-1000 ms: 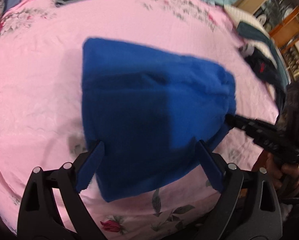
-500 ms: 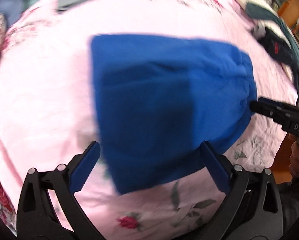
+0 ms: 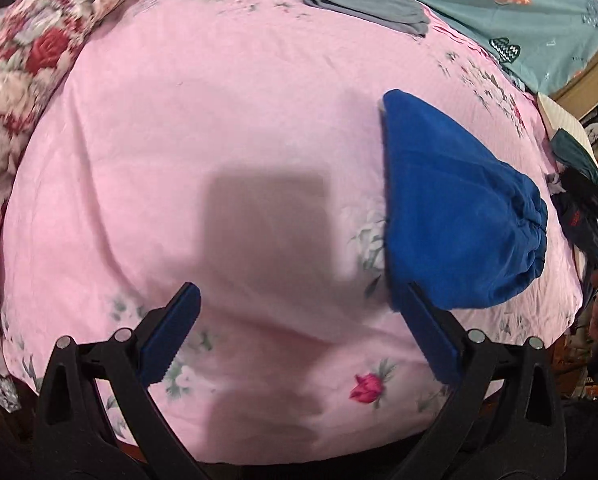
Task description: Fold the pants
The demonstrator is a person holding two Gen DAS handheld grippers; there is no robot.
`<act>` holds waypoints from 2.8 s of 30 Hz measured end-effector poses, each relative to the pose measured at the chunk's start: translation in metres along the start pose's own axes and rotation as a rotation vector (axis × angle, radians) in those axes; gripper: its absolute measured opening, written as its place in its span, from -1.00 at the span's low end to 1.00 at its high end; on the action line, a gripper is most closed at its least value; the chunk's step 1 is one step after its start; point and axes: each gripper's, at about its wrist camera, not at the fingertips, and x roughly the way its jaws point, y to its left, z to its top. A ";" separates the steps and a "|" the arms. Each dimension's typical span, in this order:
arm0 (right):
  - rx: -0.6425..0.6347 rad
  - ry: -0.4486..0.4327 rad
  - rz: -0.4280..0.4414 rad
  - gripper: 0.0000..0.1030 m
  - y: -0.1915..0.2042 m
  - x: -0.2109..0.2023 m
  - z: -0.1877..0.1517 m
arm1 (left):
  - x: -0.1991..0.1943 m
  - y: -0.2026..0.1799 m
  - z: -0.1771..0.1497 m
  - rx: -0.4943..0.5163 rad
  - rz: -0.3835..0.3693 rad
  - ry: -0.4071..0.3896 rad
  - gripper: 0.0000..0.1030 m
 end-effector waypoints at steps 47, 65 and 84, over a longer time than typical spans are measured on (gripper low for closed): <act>0.051 0.284 0.168 -0.79 0.074 0.089 -0.071 | 0.016 0.046 0.023 0.047 -0.153 0.020 0.96; 0.324 0.146 0.120 -0.55 -0.099 0.055 -0.050 | 0.040 -0.136 0.033 0.414 -0.152 -0.017 0.96; 0.271 0.048 0.180 -0.10 -0.164 0.007 -0.044 | 0.094 -0.226 0.033 0.530 0.050 0.042 0.96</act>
